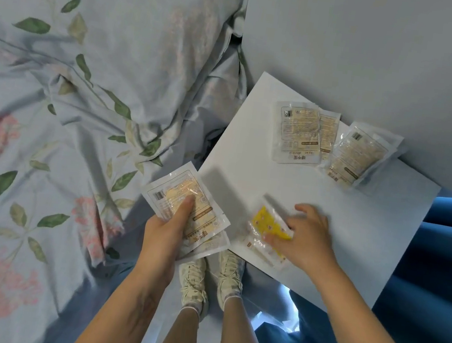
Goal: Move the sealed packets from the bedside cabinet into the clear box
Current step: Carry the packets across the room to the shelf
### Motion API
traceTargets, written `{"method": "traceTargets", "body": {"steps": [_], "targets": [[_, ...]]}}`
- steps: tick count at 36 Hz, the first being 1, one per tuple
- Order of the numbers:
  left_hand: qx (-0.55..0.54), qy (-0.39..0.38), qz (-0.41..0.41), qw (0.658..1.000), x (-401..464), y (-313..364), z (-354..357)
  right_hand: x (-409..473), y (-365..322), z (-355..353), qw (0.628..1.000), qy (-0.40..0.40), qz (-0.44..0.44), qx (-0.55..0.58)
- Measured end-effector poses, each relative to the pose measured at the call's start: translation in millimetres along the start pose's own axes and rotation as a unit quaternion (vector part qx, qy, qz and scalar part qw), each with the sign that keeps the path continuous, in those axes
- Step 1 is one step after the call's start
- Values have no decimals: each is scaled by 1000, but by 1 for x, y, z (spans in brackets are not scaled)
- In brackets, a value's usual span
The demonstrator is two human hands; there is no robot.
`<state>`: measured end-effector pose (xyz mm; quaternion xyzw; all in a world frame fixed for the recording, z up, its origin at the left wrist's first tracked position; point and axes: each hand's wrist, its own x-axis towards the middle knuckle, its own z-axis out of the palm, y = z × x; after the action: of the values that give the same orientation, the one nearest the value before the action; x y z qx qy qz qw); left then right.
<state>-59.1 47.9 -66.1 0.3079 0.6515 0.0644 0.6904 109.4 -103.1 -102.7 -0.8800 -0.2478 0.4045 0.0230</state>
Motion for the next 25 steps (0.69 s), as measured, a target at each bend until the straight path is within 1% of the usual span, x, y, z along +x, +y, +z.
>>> {"method": "traceTargets", "body": {"steps": [5,9,11,15,16,18,21,23,25], "targets": [[6,-1,0,1000,-3,-3,6,-23,10,44,991,115,-63,-20],[12,-2,11,1000,-6,-5,10,-27,6,56,984,158,-81,-10],[13,-4,14,1000,-8,-5,12,-30,1,59,985,156,-74,2],[14,-7,19,1000,-13,-3,15,-32,0,62,991,109,-70,19],[14,-8,20,1000,-15,-1,15,-32,1,62,992,100,-60,55],[11,-9,27,1000,-19,0,13,-34,2,57,978,85,-24,191],[13,-21,44,999,-29,9,11,-43,-4,34,920,84,33,382],[5,-38,47,998,-40,18,9,-56,-11,11,879,76,61,467],[1,-71,50,996,-56,30,8,-73,-16,-13,838,61,83,536]]}}
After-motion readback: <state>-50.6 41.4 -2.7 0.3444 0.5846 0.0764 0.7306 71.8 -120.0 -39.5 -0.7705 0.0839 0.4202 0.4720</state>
